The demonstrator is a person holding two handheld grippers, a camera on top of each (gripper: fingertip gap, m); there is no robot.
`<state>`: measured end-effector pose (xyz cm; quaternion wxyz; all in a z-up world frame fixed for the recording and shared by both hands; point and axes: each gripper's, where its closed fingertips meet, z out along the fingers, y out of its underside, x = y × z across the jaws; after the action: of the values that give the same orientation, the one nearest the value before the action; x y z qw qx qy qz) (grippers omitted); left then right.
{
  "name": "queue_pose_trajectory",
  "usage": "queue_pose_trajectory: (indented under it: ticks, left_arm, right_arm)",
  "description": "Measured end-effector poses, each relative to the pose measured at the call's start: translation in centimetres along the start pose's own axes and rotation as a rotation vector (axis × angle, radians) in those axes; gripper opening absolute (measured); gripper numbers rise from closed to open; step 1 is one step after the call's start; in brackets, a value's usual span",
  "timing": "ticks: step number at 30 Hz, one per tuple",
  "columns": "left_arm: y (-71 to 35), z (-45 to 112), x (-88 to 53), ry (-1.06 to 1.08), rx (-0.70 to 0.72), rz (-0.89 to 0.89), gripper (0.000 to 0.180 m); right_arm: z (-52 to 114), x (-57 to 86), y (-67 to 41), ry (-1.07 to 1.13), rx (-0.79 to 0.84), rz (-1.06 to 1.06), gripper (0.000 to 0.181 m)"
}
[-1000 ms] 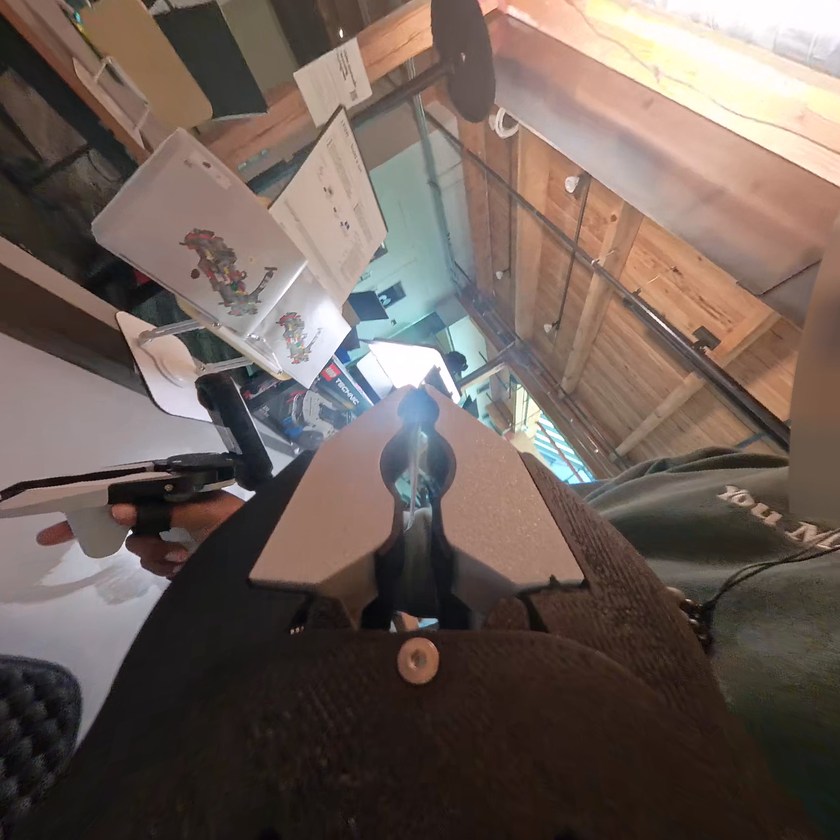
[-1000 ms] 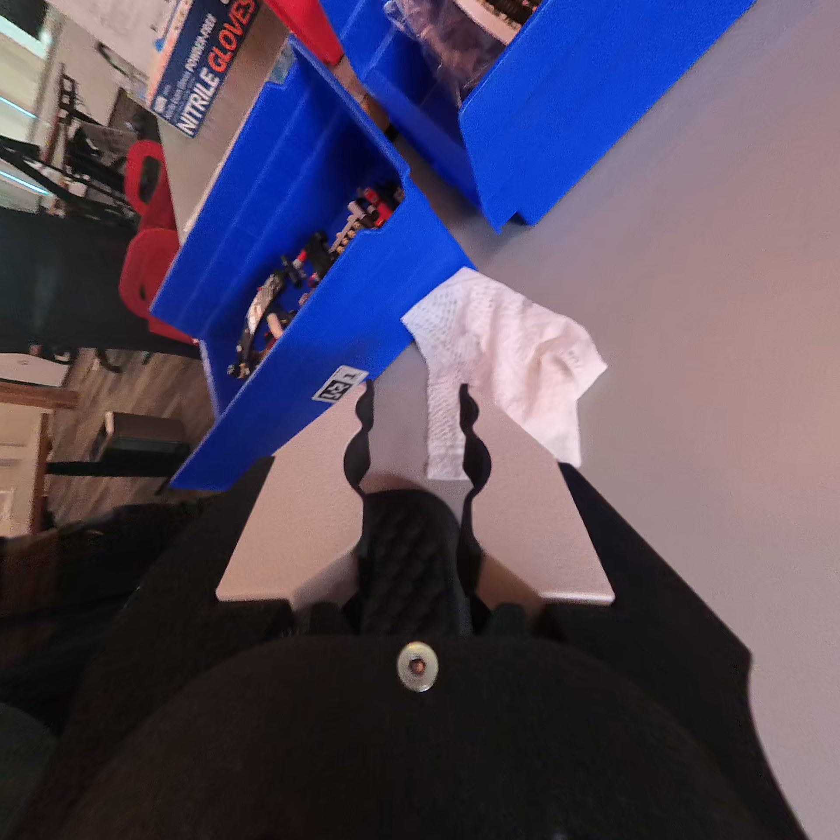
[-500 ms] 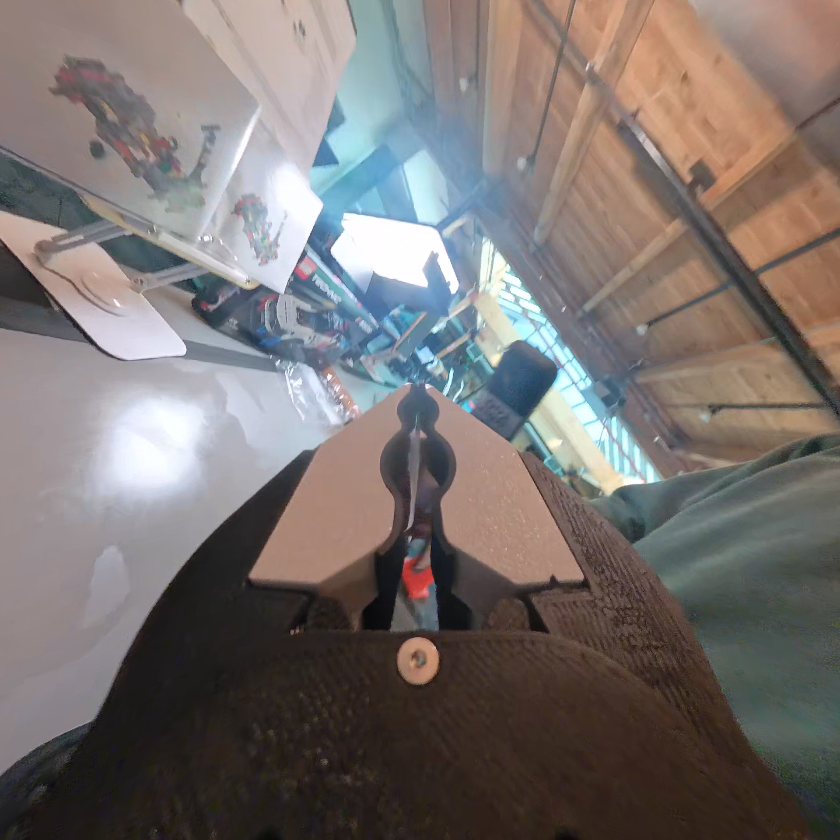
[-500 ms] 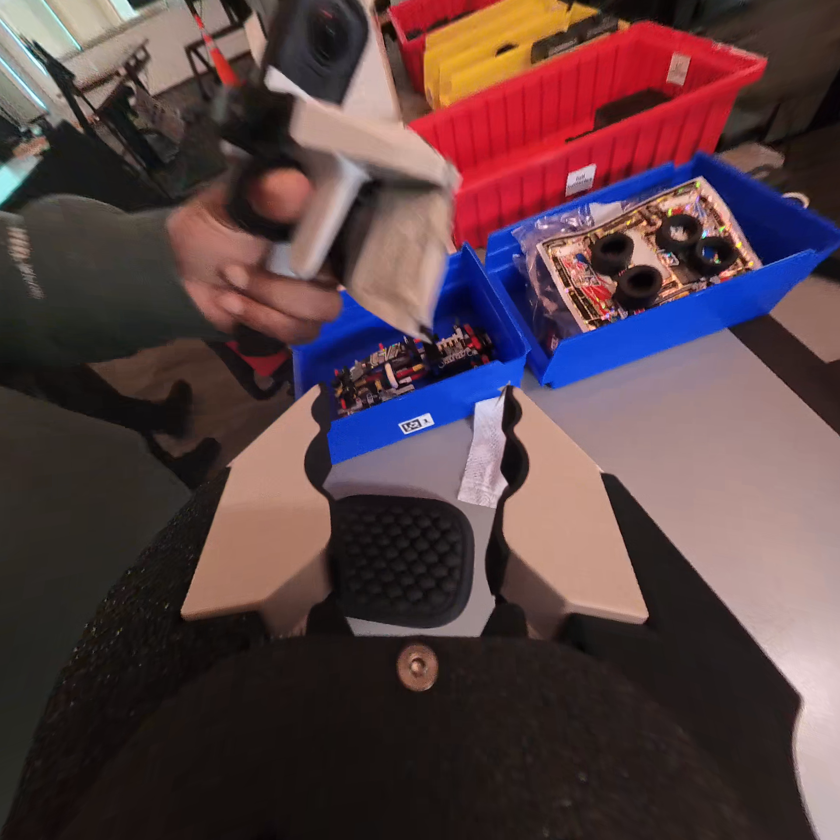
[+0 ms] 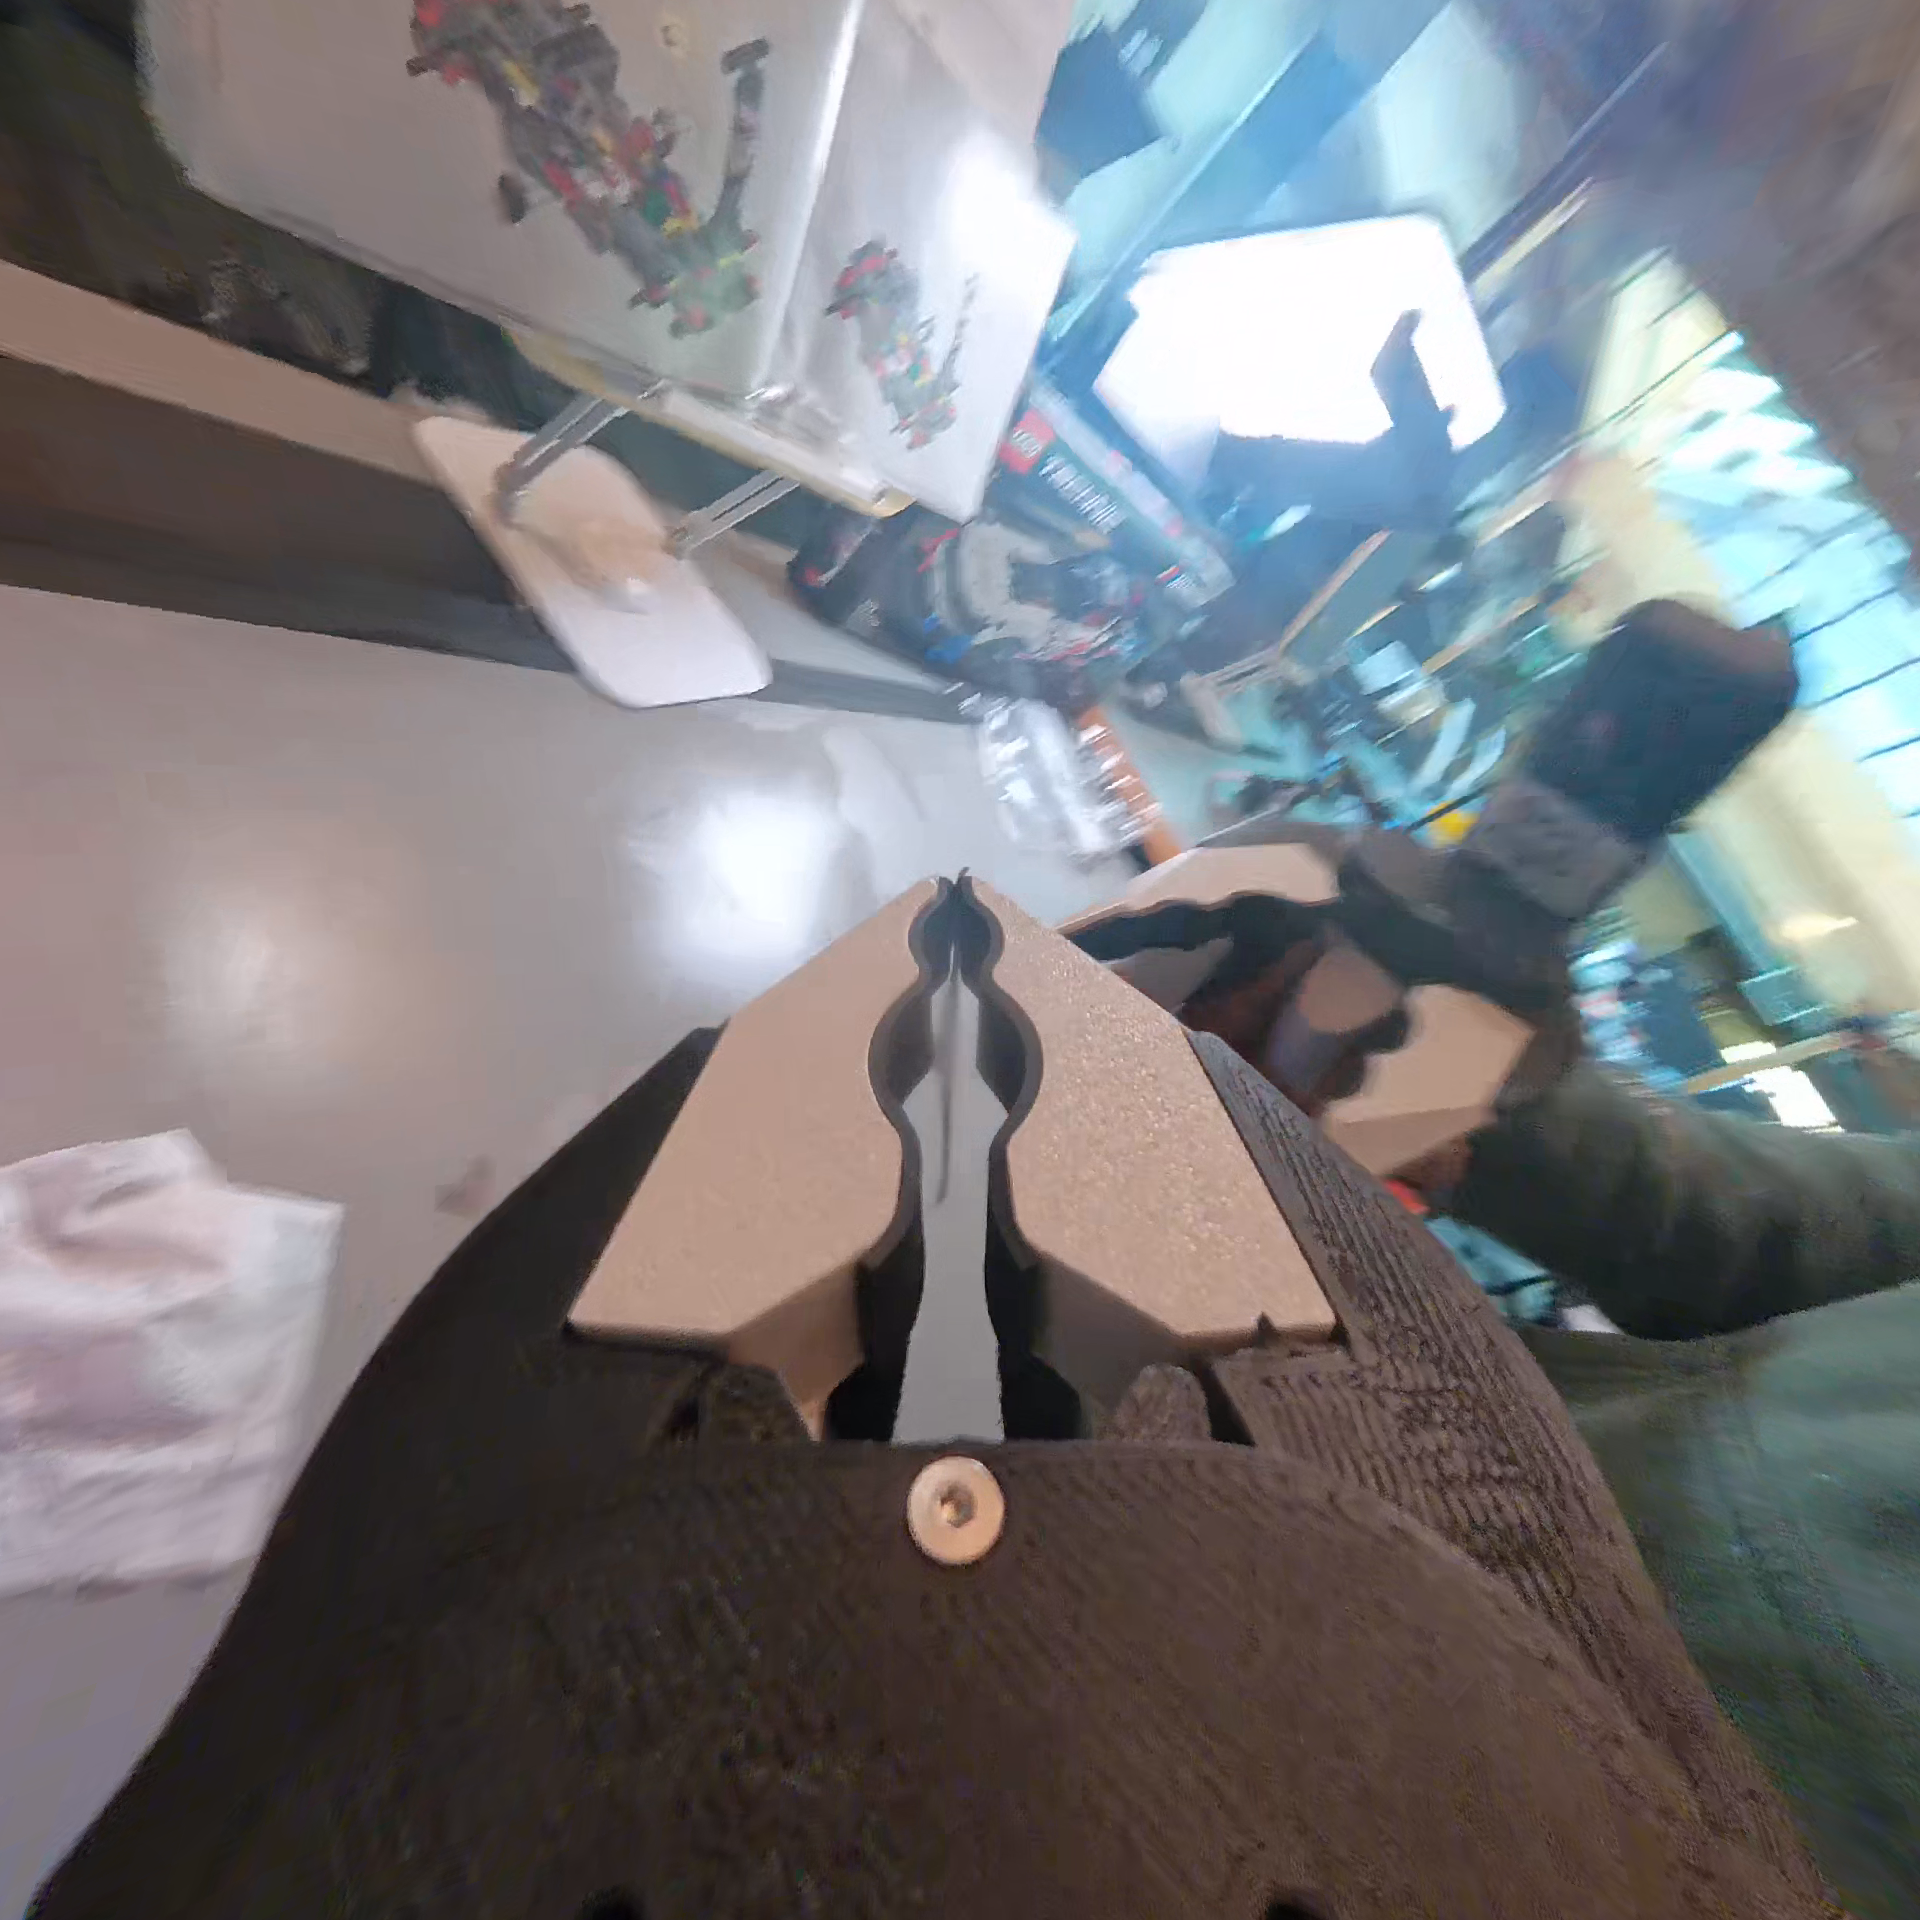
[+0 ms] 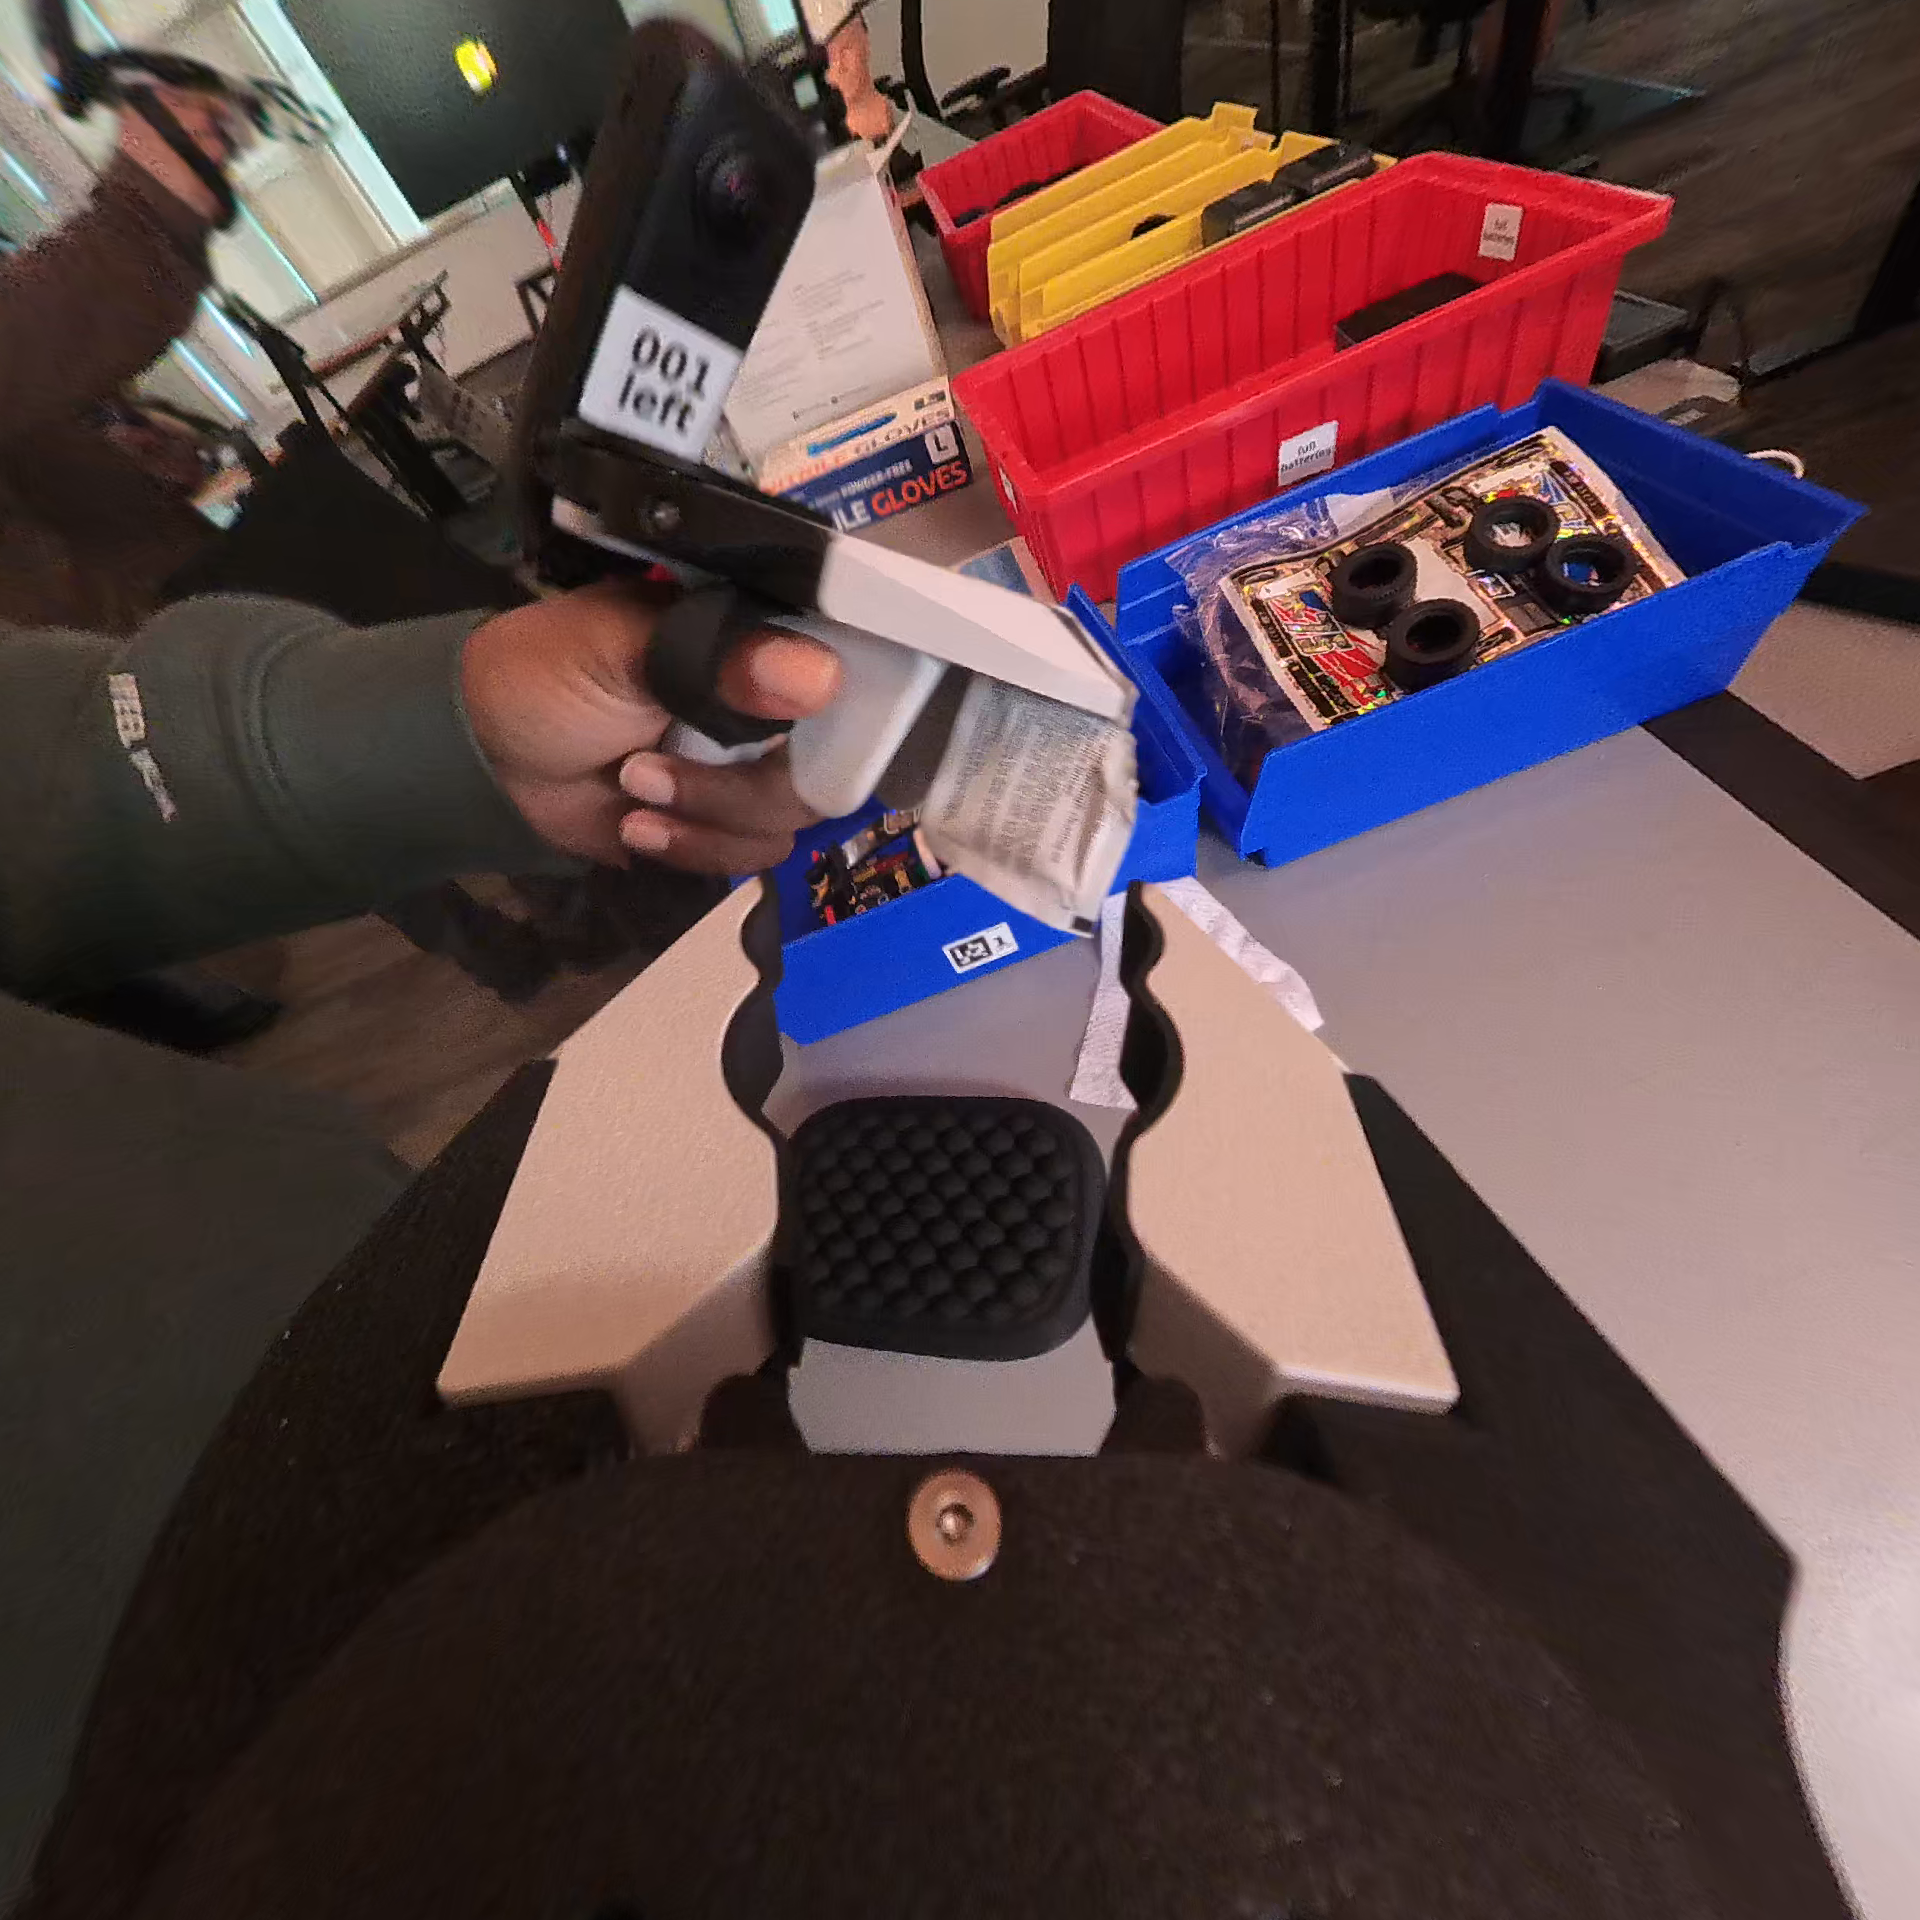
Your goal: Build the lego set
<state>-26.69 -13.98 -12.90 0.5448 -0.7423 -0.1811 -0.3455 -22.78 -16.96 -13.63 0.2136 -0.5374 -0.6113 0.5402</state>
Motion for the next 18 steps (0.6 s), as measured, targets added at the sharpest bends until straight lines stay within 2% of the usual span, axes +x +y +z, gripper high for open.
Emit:
queue_pose_trajectory:
  ticks: [1, 5, 8, 11, 14, 18]
  left_arm:
    - [-0.3, 0.1, 1.4, 0.072, 0.049, -0.051, 0.000]
    - [-1.7, -0.2, 6.7, 0.310, 0.228, -0.195, 0.000]
    - [-1.0, 0.7, 10.4, 0.396, 0.237, -0.195, 0.000]
    - [-0.6, 2.1, 13.6, 0.447, 0.257, -0.176, 0.000]
    - [-0.1, 3.6, 16.5, 0.485, 0.235, -0.143, 0.000]
    - [1.0, 5.2, 20.2, 0.505, 0.131, -0.056, 0.026]
  right_arm:
    - [-0.5, 0.0, -0.2, -0.011, 0.019, 0.023, 0.059]
    - [-3.9, -0.6, -2.1, -0.122, 0.110, 0.122, 0.042]
    - [-7.3, -2.0, -3.9, -0.267, 0.171, 0.185, 0.029]
    - [-10.8, -3.4, -4.7, -0.382, 0.187, 0.196, 0.000]
    - [-14.5, -4.3, -5.6, -0.448, 0.231, 0.233, 0.000]
    - [-19.3, -4.4, -7.0, -0.419, 0.337, 0.260, 0.000]
